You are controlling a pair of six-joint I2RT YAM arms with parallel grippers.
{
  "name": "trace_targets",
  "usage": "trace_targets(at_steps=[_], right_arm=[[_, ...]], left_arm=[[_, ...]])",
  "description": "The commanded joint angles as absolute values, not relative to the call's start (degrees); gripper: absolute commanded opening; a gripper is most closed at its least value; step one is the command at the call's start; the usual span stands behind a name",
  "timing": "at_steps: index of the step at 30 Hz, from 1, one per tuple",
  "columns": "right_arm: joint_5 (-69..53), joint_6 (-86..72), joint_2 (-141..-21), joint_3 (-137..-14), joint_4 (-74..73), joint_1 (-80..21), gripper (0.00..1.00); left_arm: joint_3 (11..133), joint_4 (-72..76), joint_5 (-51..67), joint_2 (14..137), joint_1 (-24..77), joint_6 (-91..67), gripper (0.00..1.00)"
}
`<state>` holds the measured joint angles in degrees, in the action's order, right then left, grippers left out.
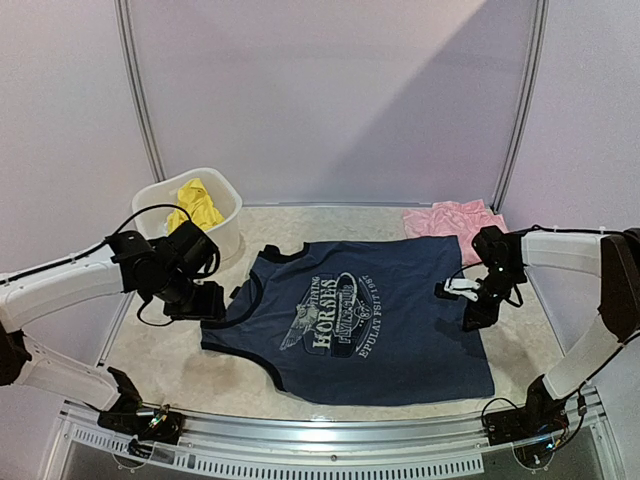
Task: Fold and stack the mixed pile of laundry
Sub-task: Smooth out the flattened tank top at the center of the board.
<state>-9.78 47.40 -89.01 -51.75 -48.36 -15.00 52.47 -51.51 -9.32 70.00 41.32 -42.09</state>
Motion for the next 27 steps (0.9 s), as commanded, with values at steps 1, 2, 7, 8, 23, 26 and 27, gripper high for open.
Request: trace_targets(at_steps=[1,2,7,8,23,26,27], right_arm=[[-13.22,45.9,-89.55,-56.54,-50.85,-15.4,0.33],[-13.46,45.32,-89.67,-57.38,-50.82,-15.45,0.33],[-13.44,43.82,-91.4,-60.33,-50.11,-16.56,0.31],[-13.17,43.85,-91.84,-60.64,-49.8,-16.93,0.31],[-11.43,44.11,-97.49,-59.82,-46.03,-17.82,0.26],[-10.75,44.2,-97.54,-59.27,-45.59,-17.84,0.26],[-10.7,44.27,-97.55,-59.18,-45.61,-17.84,0.26]], left_arm=[[56.29,-56.35,-17.99,66.3,36.11,-38.64,0.62],[56.07,-53.41,-17.31,65.98,34.06,-37.52,0.61],[55.13,-40.41,-8.66,71.82,26.23,-31.37,0.52],[55.34,-38.73,-6.7,74.08,25.11,-30.37,0.5],[56.46,-16.85,11.5,101.62,19.79,-29.02,0.38],[56.97,-16.01,11.42,104.64,20.98,-29.11,0.38],[57.17,-15.86,11.35,105.53,21.29,-29.16,0.38]])
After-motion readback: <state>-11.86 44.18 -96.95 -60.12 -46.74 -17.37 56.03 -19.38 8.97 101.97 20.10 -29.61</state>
